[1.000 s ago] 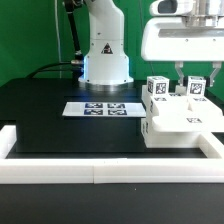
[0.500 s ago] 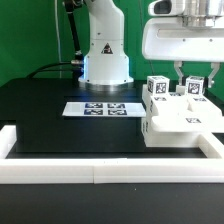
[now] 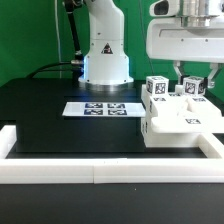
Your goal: Assemble chair
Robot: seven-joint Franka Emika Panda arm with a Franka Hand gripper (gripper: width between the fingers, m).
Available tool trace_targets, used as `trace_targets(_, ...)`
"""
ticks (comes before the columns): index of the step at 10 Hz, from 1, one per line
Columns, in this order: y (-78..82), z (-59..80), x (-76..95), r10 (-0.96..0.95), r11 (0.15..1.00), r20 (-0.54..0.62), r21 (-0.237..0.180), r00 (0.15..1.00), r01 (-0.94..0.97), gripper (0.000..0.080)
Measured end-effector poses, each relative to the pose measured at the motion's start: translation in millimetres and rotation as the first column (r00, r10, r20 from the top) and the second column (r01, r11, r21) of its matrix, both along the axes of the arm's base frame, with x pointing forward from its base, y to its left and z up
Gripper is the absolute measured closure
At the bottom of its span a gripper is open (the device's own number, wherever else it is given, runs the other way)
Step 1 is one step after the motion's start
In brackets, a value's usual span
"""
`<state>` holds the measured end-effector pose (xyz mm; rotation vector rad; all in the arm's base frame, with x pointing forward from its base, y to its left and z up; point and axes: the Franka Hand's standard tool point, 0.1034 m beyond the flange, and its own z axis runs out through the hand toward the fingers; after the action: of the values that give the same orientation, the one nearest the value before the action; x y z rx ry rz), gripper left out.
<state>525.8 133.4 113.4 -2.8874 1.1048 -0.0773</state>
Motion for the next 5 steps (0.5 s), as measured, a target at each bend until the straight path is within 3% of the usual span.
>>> trace_targets(1,0.3,0.0,-0.1,0.033,0.999,0.001,-0.002,0.999,-0.033,0.0346)
trace_targets(2,1.4,0.0,-0.4,0.036,0.999,0.001,-0.002,0.999,-0.036,0.0198)
trace_targets(5,2.2,-0.1,-0.7,0.296,0.955,0.005,-0.022,0.955,-0.296,0.0153)
